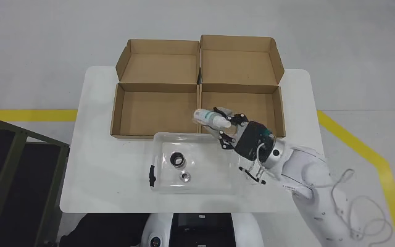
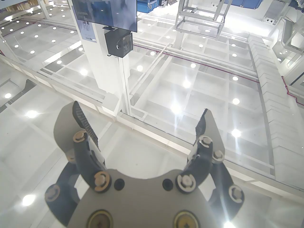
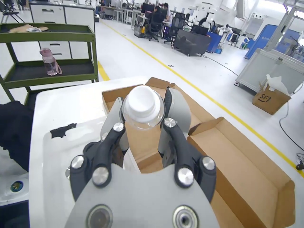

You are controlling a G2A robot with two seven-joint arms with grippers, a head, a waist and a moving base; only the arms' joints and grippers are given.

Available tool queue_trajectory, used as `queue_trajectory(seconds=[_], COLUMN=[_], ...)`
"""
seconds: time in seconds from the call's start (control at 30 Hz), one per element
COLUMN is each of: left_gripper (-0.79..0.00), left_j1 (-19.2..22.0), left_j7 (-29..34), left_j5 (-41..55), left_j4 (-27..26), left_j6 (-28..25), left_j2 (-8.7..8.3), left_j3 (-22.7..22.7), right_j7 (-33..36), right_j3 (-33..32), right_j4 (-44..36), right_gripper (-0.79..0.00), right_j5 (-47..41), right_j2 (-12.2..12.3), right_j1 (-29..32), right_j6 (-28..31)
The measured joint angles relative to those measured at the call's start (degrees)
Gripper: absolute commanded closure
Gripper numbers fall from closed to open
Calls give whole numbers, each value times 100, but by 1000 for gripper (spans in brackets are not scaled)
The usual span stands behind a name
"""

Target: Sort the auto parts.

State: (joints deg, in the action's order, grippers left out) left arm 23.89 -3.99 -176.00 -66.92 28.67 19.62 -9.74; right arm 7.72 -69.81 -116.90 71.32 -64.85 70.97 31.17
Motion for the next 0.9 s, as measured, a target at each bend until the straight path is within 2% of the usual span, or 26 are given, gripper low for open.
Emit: queue_trajectory(seconds=[0.5,0.9], left_gripper=[-785,-785], left_j1=[0,0], left_j7=[0,0], left_j5=[0,0], left_j4=[0,0], left_j6=[0,0], left_j2=[0,0], left_j3=[0,0], right_j7=[972,1584], right_j3=[-258,-162], right_j4=[786,1594], right_gripper=[0,0], right_j5=[-31,-251], right_j2=[25,-2], right_j1=[-143,-682], right_j6=[-242,-260])
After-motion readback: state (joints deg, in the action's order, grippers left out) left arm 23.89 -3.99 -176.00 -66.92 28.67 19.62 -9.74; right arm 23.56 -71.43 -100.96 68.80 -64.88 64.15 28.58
